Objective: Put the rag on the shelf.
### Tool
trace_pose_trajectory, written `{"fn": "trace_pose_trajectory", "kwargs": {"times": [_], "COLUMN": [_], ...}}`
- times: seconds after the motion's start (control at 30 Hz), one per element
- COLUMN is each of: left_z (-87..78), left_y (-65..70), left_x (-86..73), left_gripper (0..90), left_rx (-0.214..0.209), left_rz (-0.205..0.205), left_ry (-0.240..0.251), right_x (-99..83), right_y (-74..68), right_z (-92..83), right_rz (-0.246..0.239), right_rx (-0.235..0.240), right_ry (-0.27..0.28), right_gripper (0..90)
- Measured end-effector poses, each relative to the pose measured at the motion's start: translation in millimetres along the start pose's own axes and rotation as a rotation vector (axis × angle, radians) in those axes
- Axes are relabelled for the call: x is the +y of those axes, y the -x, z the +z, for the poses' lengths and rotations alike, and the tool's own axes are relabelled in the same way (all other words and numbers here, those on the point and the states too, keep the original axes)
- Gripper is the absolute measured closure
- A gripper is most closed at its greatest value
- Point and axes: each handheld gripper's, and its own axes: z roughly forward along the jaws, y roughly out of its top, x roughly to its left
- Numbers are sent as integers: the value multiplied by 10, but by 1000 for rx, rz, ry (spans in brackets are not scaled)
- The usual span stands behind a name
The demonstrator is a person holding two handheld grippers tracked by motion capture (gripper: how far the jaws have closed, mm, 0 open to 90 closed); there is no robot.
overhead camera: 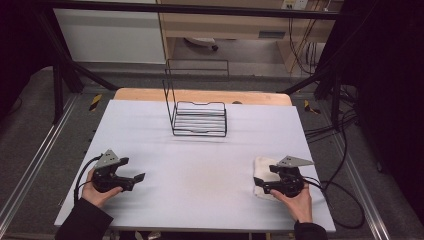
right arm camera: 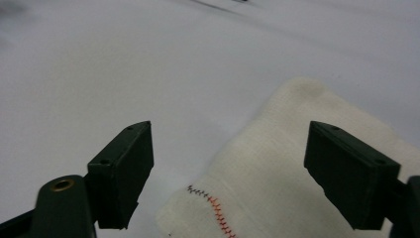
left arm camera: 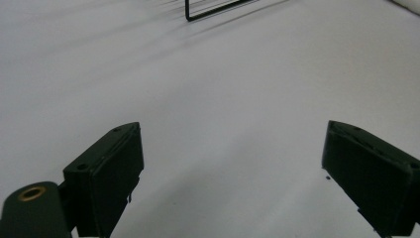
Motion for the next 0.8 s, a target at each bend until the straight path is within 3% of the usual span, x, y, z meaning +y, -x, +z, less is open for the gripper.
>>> {"fn": "trace_pose_trajectory", "kwargs": {"times": [0.17, 0.33, 0.8], "left_z": [-3, -4, 7], "left_y": [-1, 10, 7], "left_x": [2, 5, 2], "left_gripper": [94, 96, 105], "left_rx": [5, 8, 16], "left_rz": [-3, 0, 0], "left_ry": [2, 0, -9], "right_x": [-52, -105, -117], "right_y": [-100, -151, -200], "right_z": [40, 77, 173], "right_rz": [-2, -12, -65], "right_rx": [-4, -54, -161], "right_ry": [-30, -55, -126], "right_gripper": [368, 491, 684]}}
